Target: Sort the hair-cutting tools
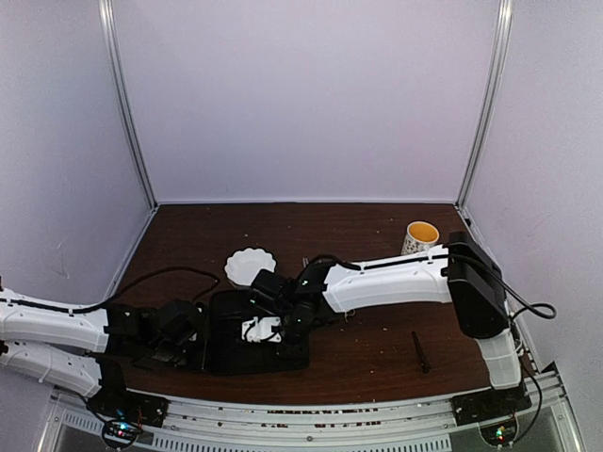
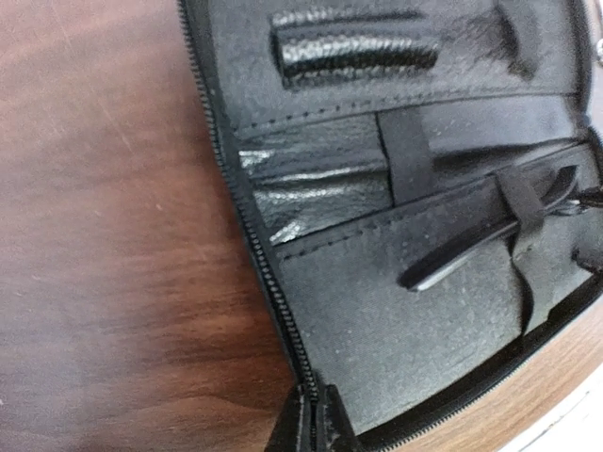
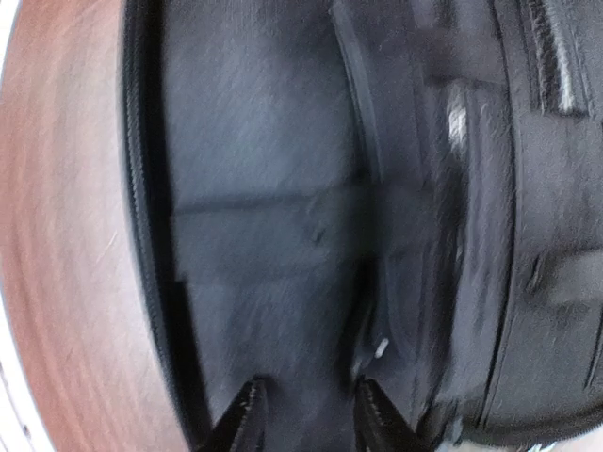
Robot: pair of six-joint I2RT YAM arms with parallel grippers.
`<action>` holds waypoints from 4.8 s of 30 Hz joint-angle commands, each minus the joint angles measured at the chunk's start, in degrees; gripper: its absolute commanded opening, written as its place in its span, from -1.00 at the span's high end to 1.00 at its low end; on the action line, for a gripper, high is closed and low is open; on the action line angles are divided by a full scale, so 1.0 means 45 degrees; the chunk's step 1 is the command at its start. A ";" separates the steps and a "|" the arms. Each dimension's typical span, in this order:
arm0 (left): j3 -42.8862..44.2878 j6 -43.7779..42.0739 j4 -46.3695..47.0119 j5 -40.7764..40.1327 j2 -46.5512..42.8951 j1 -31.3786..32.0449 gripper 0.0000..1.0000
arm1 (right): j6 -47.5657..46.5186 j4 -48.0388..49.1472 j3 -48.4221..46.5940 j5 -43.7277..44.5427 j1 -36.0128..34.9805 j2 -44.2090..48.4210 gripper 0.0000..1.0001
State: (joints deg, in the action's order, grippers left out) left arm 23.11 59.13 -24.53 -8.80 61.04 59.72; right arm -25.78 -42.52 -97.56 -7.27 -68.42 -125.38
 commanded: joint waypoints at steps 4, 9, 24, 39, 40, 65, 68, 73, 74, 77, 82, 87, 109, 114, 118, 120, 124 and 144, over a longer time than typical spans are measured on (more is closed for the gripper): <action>0.1245 -0.1718 -0.1201 -0.1716 -0.1664 -0.0025 0.81 | -0.0304 0.0272 0.2896 -0.0448 0.1096 0.4300 0.25; 0.2373 -0.3010 -0.1912 -0.2772 -0.1482 -0.0030 0.28 | -0.1042 0.0089 0.6219 0.0354 0.2508 0.7310 0.21; 0.5758 -0.5779 -0.0604 -0.1842 0.3146 -0.0030 0.11 | -0.3868 -0.0757 1.4049 0.2312 0.6123 1.3883 0.22; 0.4855 -0.4897 -0.0785 -0.2357 0.1774 -0.0030 0.09 | -0.3441 -0.0163 1.1974 -0.0836 0.3318 1.0864 0.27; 0.4863 -0.4884 -0.0911 -0.2459 0.1720 -0.0030 0.09 | -0.3130 -0.0194 1.1223 -0.1592 0.3233 1.0518 0.27; 0.5434 -0.6181 -0.1726 -0.2330 0.1284 -0.0029 -0.15 | -0.7334 -0.2023 1.1184 -0.1917 0.1644 1.0860 0.24; 0.5384 -0.6152 -0.1789 -0.2421 0.1107 -0.0017 -0.15 | -0.7598 -0.1941 1.1084 -0.1676 0.1364 1.0188 0.24; 0.5099 -0.5863 -0.1795 -0.2696 0.0643 -0.0025 -0.15 | -0.7872 -0.1566 1.0853 -0.1458 0.1199 0.9196 0.27; 0.5040 -0.5793 -0.1792 -0.2728 0.0576 -0.0029 -0.15 | -0.7920 -0.1473 1.0829 -0.1469 0.1174 0.9074 0.28; 0.4900 -0.5671 -0.1796 -0.2752 0.0500 -0.0020 -0.15 | -0.8088 -0.1351 1.0551 -0.1432 0.1087 0.8583 0.29; 0.4753 -0.5415 -0.1793 -0.2871 0.0416 -0.0025 -0.14 | -0.8126 -0.1284 1.0008 -0.1622 0.1025 0.7830 0.32; 0.4682 -0.5361 -0.1762 -0.2957 0.0314 -0.0024 -0.14 | -0.7992 -0.1455 0.9200 -0.1785 0.1006 0.6970 0.42; 0.6875 -0.7203 -0.2092 -0.1201 0.2312 0.0518 -0.15 | -0.3747 -0.1601 0.8055 -0.5989 0.5357 0.9484 0.21; 0.9721 -0.8254 -0.2340 -0.0312 0.5580 0.1434 -0.12 | -0.1193 0.1129 0.9639 -0.4949 0.7894 1.1812 0.20; 1.2530 -0.8889 -0.2874 0.0674 0.8265 0.1835 -0.12 | 0.0199 0.2572 1.0097 -0.4027 0.9448 1.2975 0.14; 1.3703 -0.8977 -0.2995 0.1316 0.9373 0.1873 -0.11 | 0.0628 0.3063 1.0179 -0.3653 0.9934 1.3359 0.12; 1.5974 -0.8885 -0.3349 0.2360 1.1369 0.1983 -0.10 | 0.0948 0.3807 1.0455 -0.3047 1.0237 1.3838 0.09; 2.2464 -0.7545 -0.6970 0.3628 1.7487 0.3351 -0.07 | 0.1024 0.4215 1.0498 -0.2719 1.0264 1.3844 0.08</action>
State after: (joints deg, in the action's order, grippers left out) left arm 121.43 24.25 -54.02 5.85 138.28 74.02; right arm -22.04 -24.99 -51.05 -20.49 -22.48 -63.64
